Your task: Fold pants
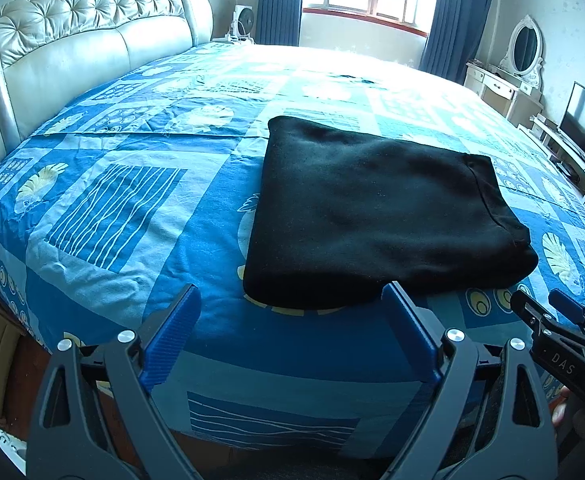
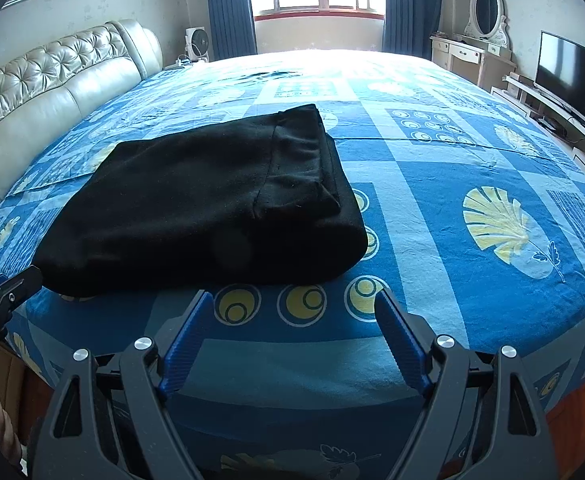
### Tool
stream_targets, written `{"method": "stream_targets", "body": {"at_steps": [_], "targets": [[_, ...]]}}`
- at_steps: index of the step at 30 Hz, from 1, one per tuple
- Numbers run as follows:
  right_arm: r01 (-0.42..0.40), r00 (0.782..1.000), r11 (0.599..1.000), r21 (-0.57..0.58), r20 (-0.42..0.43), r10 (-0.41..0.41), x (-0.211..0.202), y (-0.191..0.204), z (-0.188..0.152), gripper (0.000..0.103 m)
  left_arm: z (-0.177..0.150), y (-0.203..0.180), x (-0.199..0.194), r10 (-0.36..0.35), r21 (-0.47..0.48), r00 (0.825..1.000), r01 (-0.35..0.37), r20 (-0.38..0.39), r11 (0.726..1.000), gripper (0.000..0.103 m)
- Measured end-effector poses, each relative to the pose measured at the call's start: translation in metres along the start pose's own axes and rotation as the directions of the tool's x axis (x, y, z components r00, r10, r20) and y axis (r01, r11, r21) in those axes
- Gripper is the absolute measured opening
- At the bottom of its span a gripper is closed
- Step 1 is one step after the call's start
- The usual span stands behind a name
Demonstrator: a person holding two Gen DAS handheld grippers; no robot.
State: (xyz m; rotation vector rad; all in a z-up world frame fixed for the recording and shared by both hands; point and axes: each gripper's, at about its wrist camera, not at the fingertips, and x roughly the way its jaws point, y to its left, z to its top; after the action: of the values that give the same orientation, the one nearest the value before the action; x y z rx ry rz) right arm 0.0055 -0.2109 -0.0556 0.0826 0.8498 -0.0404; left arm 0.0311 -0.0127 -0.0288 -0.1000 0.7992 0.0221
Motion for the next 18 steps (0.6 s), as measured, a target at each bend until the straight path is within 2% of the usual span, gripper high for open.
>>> {"method": "stream_targets", "body": {"at_steps": [18], "targets": [[0.003,1.000,1.000,-0.025,0.001,-0.003,-0.0011,0.0052,-0.0004,0.082,0.0055,-0.0058,-0.0078,0.006,0.018,1.000,-0.006,0.000,1.000,0.093]]}}
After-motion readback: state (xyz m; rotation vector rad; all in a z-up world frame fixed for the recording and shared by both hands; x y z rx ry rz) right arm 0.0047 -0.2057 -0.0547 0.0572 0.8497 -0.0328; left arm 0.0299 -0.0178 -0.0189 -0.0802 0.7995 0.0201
